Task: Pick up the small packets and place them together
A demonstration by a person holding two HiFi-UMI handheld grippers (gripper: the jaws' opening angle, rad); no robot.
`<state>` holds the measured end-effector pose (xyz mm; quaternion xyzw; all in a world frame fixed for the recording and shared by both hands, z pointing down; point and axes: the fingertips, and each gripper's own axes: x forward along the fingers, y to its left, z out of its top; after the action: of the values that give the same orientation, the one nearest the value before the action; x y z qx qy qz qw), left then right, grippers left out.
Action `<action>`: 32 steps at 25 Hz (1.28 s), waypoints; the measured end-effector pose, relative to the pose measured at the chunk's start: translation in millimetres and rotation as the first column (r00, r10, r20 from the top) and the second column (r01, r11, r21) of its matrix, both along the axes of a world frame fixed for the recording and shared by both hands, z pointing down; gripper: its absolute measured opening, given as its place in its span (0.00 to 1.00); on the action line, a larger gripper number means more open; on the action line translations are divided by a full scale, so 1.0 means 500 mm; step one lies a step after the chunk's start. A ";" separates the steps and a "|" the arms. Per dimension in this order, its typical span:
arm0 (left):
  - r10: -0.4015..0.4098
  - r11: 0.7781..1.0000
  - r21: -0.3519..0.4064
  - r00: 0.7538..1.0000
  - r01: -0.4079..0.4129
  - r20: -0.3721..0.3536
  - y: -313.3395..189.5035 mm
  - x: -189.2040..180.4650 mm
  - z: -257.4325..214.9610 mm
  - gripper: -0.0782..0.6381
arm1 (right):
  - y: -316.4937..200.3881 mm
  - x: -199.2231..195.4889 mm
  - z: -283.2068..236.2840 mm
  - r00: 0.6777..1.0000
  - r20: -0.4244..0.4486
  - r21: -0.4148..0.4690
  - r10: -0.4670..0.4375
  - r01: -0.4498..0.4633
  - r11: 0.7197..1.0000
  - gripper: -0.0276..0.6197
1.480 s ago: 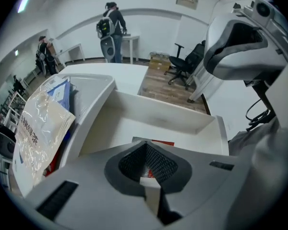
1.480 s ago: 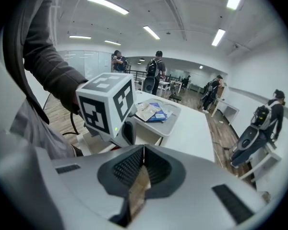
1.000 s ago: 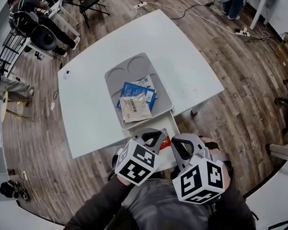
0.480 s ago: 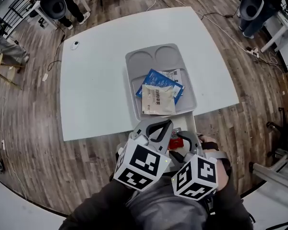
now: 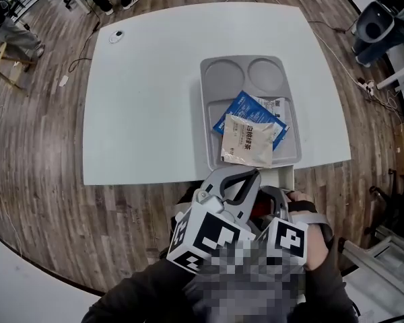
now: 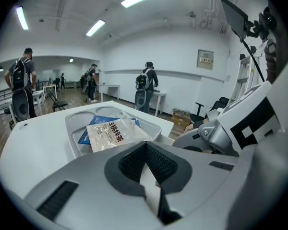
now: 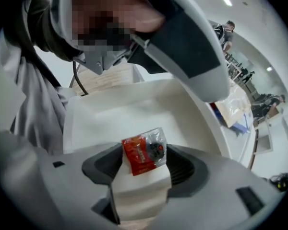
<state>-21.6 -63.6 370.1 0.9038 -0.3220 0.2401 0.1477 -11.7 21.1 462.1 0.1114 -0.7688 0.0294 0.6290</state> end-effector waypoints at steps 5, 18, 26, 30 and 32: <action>-0.035 0.999 0.011 0.998 0.035 -0.043 -0.022 -0.015 -0.008 0.11 | 0.002 -0.006 0.007 0.998 -0.050 -0.051 -0.026 0.024 0.998 0.50; -0.085 0.996 0.031 0.992 0.088 -0.094 -0.076 -0.046 -0.020 0.11 | 0.002 -0.009 0.012 0.995 -0.082 -0.138 -0.065 0.053 0.989 0.43; -0.087 0.995 0.034 0.992 0.090 -0.094 -0.084 -0.059 -0.018 0.11 | -0.017 -0.013 0.009 0.993 -0.095 -0.082 -0.070 0.063 0.995 0.19; -0.099 0.994 0.038 0.991 0.103 -0.089 -0.085 -0.070 -0.020 0.11 | -0.026 -0.021 -0.008 0.995 -0.082 -0.042 -0.058 0.055 0.998 0.15; -0.109 0.993 0.039 0.990 0.113 -0.086 -0.084 -0.078 -0.024 0.11 | -0.030 -0.027 -0.021 0.997 -0.064 -0.024 -0.047 0.046 0.999 0.15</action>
<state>-60.5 -105.5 358.2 0.8968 -0.3704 0.1866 0.1542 -25.1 6.3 451.5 0.0873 -0.7503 0.0198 0.6551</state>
